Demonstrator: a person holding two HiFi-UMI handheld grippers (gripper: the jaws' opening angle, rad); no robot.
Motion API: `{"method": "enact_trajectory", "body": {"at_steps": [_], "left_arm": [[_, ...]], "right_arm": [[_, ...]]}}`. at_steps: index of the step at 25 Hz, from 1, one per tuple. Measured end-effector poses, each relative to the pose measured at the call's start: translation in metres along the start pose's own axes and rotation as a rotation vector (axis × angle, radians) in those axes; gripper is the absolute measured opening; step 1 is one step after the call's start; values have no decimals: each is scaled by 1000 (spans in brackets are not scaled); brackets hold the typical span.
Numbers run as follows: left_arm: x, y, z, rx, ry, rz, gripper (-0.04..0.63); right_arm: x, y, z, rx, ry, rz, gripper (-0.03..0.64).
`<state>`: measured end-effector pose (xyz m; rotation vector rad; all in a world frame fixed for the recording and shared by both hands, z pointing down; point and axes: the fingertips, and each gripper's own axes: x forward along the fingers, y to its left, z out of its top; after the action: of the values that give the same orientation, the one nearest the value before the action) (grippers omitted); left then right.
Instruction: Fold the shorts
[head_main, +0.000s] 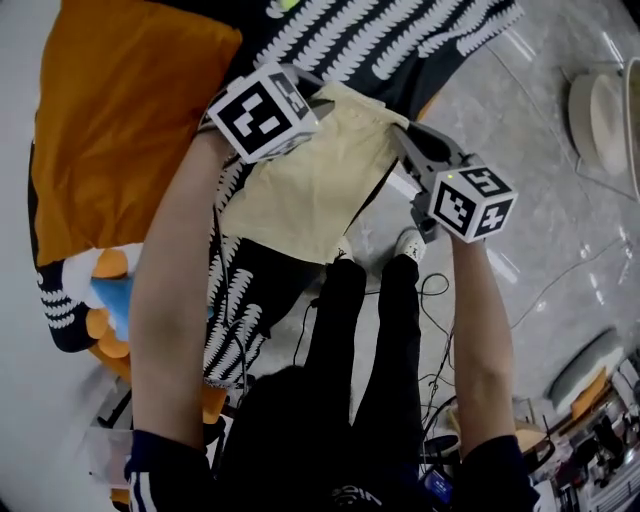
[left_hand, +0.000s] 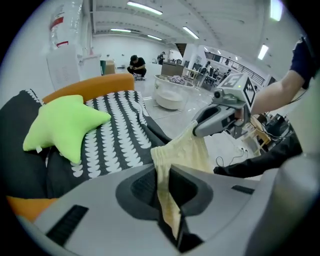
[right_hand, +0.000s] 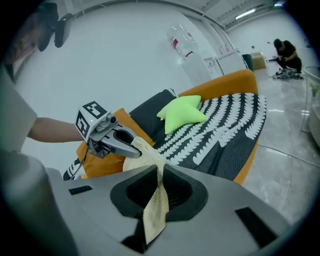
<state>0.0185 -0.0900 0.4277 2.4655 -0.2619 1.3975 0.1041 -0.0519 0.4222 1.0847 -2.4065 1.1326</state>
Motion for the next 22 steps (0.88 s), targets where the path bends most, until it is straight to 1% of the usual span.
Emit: {"method": "enact_trajectory", "body": {"at_steps": [2, 4, 7, 9, 13, 17, 20, 22], "left_arm": [[-9, 6, 7, -17, -28, 20, 46], [-13, 6, 8, -27, -40, 22, 46], [-22, -1, 1, -41, -65, 19, 46], [-30, -8, -7, -25, -79, 28, 46], [-37, -42, -27, 30, -86, 26, 46], [-34, -79, -67, 70, -58, 30, 48], [-35, -114, -106, 139, -1, -12, 46], [-40, -129, -122, 149, 19, -44, 46]], "right_arm": [[-1, 3, 13, -30, -13, -2, 44], [-3, 7, 19, -70, -17, -5, 44], [-6, 20, 14, -137, -8, 13, 44], [-6, 34, 7, -166, -3, 39, 46], [-17, 56, -22, -213, 27, 67, 49], [-19, 82, -69, -236, 84, 112, 49], [-15, 104, -106, -241, 138, 134, 49], [-13, 111, -115, -249, 159, 138, 51]]}}
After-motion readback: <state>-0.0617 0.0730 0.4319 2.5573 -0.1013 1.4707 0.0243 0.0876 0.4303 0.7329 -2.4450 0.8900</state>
